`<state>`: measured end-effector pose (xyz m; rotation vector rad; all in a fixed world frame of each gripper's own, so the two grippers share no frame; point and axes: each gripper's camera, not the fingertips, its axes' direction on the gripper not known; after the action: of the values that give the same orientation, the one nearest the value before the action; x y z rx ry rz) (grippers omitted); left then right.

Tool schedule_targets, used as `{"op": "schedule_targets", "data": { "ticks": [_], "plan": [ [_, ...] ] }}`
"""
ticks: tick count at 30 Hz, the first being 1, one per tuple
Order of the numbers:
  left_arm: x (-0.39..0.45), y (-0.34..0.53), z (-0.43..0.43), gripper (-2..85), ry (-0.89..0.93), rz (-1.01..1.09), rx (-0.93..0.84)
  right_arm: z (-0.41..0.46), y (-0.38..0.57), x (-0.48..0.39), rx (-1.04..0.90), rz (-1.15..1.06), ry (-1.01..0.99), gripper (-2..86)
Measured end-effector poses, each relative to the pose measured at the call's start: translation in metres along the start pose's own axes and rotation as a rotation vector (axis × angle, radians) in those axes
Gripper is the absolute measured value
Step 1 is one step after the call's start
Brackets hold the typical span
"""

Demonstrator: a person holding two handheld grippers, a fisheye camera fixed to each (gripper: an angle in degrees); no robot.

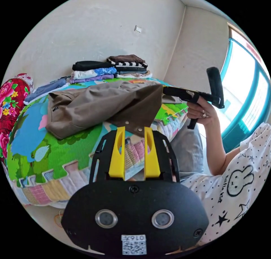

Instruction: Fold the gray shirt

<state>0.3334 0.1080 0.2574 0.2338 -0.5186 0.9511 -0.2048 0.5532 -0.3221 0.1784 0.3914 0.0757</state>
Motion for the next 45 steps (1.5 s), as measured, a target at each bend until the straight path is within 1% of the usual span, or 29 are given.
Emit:
{"op": "schedule_targets", "data": {
  "ticks": [3, 4, 5, 7, 9, 10, 12, 13, 14, 17, 21, 25, 27, 28, 30, 31, 33, 34, 36, 38, 40, 42, 43, 45],
  "plan": [
    [0.012, 0.005, 0.017, 9.4, -0.080, 0.003, -0.036, -0.019, 0.005, -0.025, 0.035, -0.050, -0.042, 0.6],
    [0.014, 0.006, 0.018, 9.1, -0.098, 0.009, -0.036, -0.025, 0.007, -0.032, 0.045, -0.060, -0.044, 0.6],
    [0.019, 0.011, 0.015, 6.9, -0.134, 0.020, -0.003, -0.029, 0.009, -0.038, 0.040, -0.066, -0.031, 0.7],
    [0.020, 0.014, 0.008, 3.6, -0.070, 0.012, -0.003, -0.032, 0.013, -0.043, 0.014, -0.070, 0.009, 0.9],
    [0.013, 0.023, -0.008, 0.5, 0.117, -0.011, 0.021, -0.035, 0.021, -0.043, -0.004, -0.061, 0.064, 1.3],
    [0.009, 0.026, -0.014, 0.3, 0.175, -0.023, 0.041, -0.037, 0.027, -0.043, -0.024, -0.063, 0.083, 1.7],
    [-0.003, 0.039, -0.041, -0.4, 0.385, -0.036, 0.127, -0.041, 0.037, -0.041, -0.061, -0.080, 0.086, 2.6],
    [-0.004, 0.042, -0.048, -0.6, 0.415, -0.028, 0.146, -0.044, 0.046, -0.040, -0.087, -0.101, 0.084, 3.5],
    [-0.003, 0.049, -0.063, -0.7, 0.426, 0.001, 0.178, -0.047, 0.055, -0.038, -0.111, -0.119, 0.090, 4.7],
    [0.014, 0.066, -0.101, -0.8, 0.366, 0.133, 0.237, -0.053, 0.079, -0.030, -0.146, -0.118, 0.140, 7.5],
    [0.033, 0.088, -0.146, -0.7, 0.422, 0.313, 0.357, -0.064, 0.103, -0.019, -0.104, -0.050, 0.215, 10.0],
    [0.028, 0.108, -0.188, -0.7, 0.472, 0.386, 0.529, -0.069, 0.123, -0.016, -0.035, 0.008, 0.303, 11.2],
    [0.014, 0.121, -0.210, -0.8, 0.496, 0.378, 0.601, -0.068, 0.131, -0.016, -0.046, 0.020, 0.351, 11.3],
    [0.011, 0.124, -0.214, -0.8, 0.493, 0.375, 0.607, -0.067, 0.136, -0.015, -0.063, 0.030, 0.386, 11.2],
    [-0.001, 0.133, -0.220, -0.8, 0.423, 0.338, 0.587, -0.066, 0.147, -0.015, -0.075, 0.008, 0.405, 10.5],
    [-0.005, 0.134, -0.220, -0.8, 0.392, 0.307, 0.573, -0.071, 0.154, -0.013, -0.070, 0.009, 0.407, 8.5],
    [-0.025, 0.136, -0.214, -0.8, 0.260, 0.129, 0.496, -0.082, 0.163, -0.008, -0.066, 0.032, 0.415, 3.7],
    [-0.030, 0.137, -0.212, -0.8, 0.232, 0.083, 0.480, -0.094, 0.169, -0.003, -0.055, 0.040, 0.402, 1.4],
    [-0.056, 0.144, -0.206, -0.8, 0.153, -0.099, 0.461, -0.120, 0.181, 0.006, 0.014, 0.075, 0.368, 0.5],
    [-0.074, 0.151, -0.201, -0.7, 0.108, -0.212, 0.466, -0.161, 0.199, 0.024, 0.149, 0.151, 0.303, 0.0],
    [-0.090, 0.155, -0.193, -0.5, 0.029, -0.302, 0.422, -0.185, 0.214, 0.036, 0.225, 0.200, 0.265, -0.2],
    [-0.109, 0.155, -0.175, 1.4, -0.138, -0.416, 0.287, -0.192, 0.225, 0.043, 0.208, 0.198, 0.259, -0.2],
    [-0.112, 0.154, -0.171, 2.5, -0.182, -0.442, 0.249, -0.189, 0.231, 0.044, 0.169, 0.200, 0.295, -0.1],
    [-0.124, 0.152, -0.156, 7.1, -0.333, -0.519, 0.131, -0.182, 0.240, 0.040, 0.116, 0.164, 0.364, 0.0]
  ]
}}
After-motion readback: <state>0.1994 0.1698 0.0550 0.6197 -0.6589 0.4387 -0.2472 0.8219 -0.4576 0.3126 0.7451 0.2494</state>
